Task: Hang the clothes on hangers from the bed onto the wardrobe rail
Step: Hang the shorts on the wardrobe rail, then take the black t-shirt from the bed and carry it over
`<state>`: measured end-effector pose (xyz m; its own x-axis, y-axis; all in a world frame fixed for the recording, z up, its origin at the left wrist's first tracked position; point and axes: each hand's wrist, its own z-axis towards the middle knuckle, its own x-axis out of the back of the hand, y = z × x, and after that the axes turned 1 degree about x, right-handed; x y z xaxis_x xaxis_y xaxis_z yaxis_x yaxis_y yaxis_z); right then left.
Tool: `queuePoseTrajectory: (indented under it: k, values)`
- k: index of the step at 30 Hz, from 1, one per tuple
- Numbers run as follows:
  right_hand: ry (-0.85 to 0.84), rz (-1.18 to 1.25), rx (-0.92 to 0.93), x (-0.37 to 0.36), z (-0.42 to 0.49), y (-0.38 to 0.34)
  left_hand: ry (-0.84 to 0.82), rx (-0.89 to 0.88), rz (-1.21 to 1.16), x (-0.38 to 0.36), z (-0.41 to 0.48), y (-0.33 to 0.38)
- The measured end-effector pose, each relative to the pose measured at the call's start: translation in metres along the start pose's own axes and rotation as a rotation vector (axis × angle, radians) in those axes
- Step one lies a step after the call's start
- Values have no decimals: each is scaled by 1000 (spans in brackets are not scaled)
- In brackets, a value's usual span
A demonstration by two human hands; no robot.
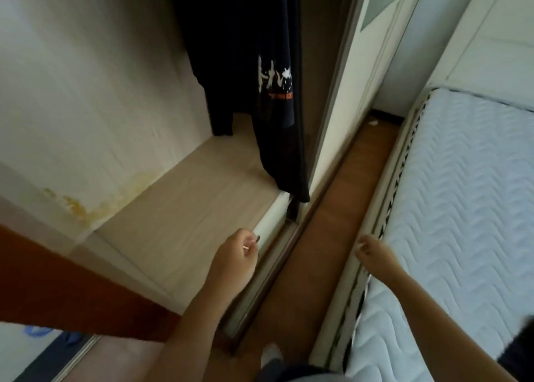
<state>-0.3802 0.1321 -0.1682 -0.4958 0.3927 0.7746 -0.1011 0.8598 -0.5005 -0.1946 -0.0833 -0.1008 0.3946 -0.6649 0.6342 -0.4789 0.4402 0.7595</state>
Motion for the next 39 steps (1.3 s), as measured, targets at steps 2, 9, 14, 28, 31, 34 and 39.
queuePoseTrajectory:
  k: [2,9,14,28,31,34,39]
  values:
    - [-32,9,-102,-19,-4,29,-79,35,42,-4,-7,-15]
    - [-146,211,-525,-82,-46,89,-259,125,107,-19,-14,-59]
    - [-143,323,-534,-96,-83,93,-416,187,51,-28,-34,-89]
    - [436,995,-948,-162,-414,121,-825,88,259,-34,-86,-167]
    - [512,1066,-1082,-189,-470,128,-887,95,360,-47,-101,-167]
    - [583,1159,-1210,-228,-517,135,-964,13,456,-70,-125,-154]
    - [781,1420,-1351,-271,-574,155,-1036,-135,484,-122,-174,-111]
